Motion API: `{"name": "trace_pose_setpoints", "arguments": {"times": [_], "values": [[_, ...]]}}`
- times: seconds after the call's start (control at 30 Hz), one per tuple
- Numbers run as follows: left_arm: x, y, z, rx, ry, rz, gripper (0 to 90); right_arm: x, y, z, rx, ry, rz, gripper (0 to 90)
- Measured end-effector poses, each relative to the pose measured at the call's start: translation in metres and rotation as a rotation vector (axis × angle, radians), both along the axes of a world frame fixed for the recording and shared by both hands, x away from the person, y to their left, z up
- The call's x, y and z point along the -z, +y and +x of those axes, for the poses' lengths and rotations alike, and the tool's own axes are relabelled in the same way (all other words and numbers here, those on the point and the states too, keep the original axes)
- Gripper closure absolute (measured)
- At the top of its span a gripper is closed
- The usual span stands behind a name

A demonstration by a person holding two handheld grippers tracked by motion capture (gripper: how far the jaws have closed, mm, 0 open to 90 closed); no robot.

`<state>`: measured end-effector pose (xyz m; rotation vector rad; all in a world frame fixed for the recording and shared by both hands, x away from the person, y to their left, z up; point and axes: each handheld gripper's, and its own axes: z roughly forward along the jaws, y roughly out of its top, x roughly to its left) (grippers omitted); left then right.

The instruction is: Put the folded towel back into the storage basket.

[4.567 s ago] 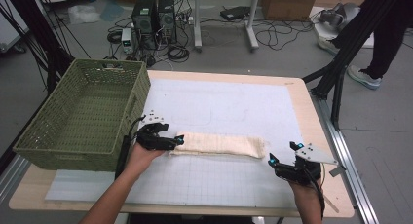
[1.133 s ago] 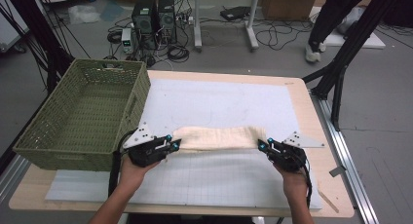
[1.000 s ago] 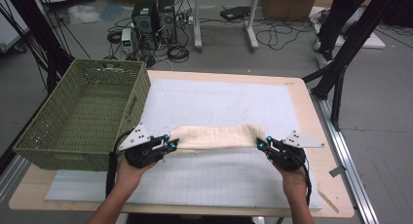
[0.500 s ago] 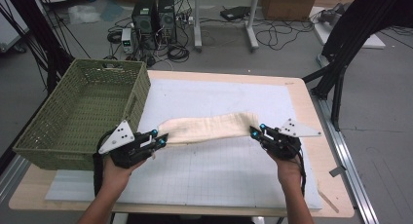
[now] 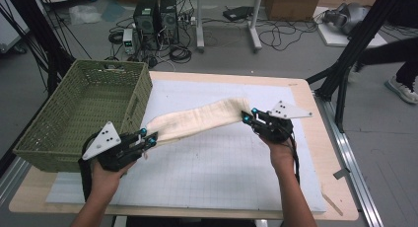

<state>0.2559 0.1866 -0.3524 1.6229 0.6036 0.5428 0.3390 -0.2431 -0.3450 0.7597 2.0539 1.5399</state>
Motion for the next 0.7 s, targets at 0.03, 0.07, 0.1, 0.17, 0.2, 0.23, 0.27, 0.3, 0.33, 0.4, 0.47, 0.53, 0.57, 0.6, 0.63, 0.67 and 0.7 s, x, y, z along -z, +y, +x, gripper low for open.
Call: {"name": "trace_pose_setpoints", "arguments": {"times": [0.03, 0.07, 0.1, 0.17, 0.2, 0.23, 0.27, 0.3, 0.33, 0.4, 0.47, 0.53, 0.57, 0.6, 0.63, 0.67, 0.7], "values": [[-0.001, 0.001, -0.001, -0.006, -0.005, -0.001, 81.3, 0.000, 0.000, 0.000, 0.000, 0.000, 0.000, 81.3], [-0.003, 0.003, -0.001, -0.009, -0.010, 0.000, 81.3, -0.004, 0.005, 0.006, -0.007, -0.006, -0.002, 81.3], [-0.004, 0.005, -0.002, -0.014, -0.014, -0.006, 81.4, -0.006, 0.008, 0.008, -0.006, -0.012, -0.002, 81.3], [-0.006, 0.008, -0.003, -0.024, -0.023, -0.009, 81.4, -0.009, 0.011, 0.011, -0.009, -0.009, 0.000, 81.3], [-0.007, 0.010, -0.004, -0.029, -0.025, -0.009, 81.4, -0.011, 0.014, 0.014, -0.013, -0.013, -0.004, 81.3], [-0.008, 0.012, -0.004, -0.034, -0.027, -0.011, 81.4, -0.013, 0.018, 0.017, -0.014, -0.014, -0.009, 81.3], [-0.009, 0.013, -0.004, -0.040, -0.029, -0.010, 81.4, -0.017, 0.025, 0.023, -0.018, -0.021, -0.011, 81.3], [-0.009, 0.015, -0.005, -0.046, -0.030, -0.011, 81.4, -0.019, 0.028, 0.026, -0.020, -0.025, -0.015, 81.3], [-0.010, 0.017, -0.005, -0.052, -0.030, -0.015, 81.4, -0.019, 0.028, 0.026, -0.020, -0.025, -0.015, 81.3], [-0.011, 0.020, -0.006, -0.062, -0.036, -0.018, 81.5, -0.023, 0.034, 0.030, -0.024, -0.030, -0.019, 81.3], [-0.013, 0.023, -0.007, -0.072, -0.042, -0.017, 81.4, -0.027, 0.040, 0.035, -0.027, -0.036, -0.021, 81.3], [-0.014, 0.026, -0.008, -0.081, -0.046, -0.022, 81.4, -0.030, 0.047, 0.040, -0.030, -0.042, -0.028, 81.3], [-0.015, 0.028, -0.008, -0.086, -0.049, -0.020, 81.4, -0.033, 0.055, 0.044, -0.031, -0.054, -0.037, 81.2], [-0.016, 0.030, -0.009, -0.093, -0.050, -0.022, 81.4, -0.033, 0.055, 0.044, -0.031, -0.054, -0.037, 81.2], [-0.016, 0.032, -0.009, -0.098, -0.053, -0.022, 81.4, -0.034, 0.058, 0.046, -0.029, -0.063, -0.039, 81.3], [-0.016, 0.034, -0.009, -0.104, -0.055, -0.028, 81.5, -0.035, 0.062, 0.048, -0.031, -0.065, -0.035, 81.2], [-0.017, 0.036, -0.010, -0.109, -0.055, -0.029, 81.4, -0.037, 0.068, 0.053, -0.039, -0.062, -0.034, 81.2]]}}
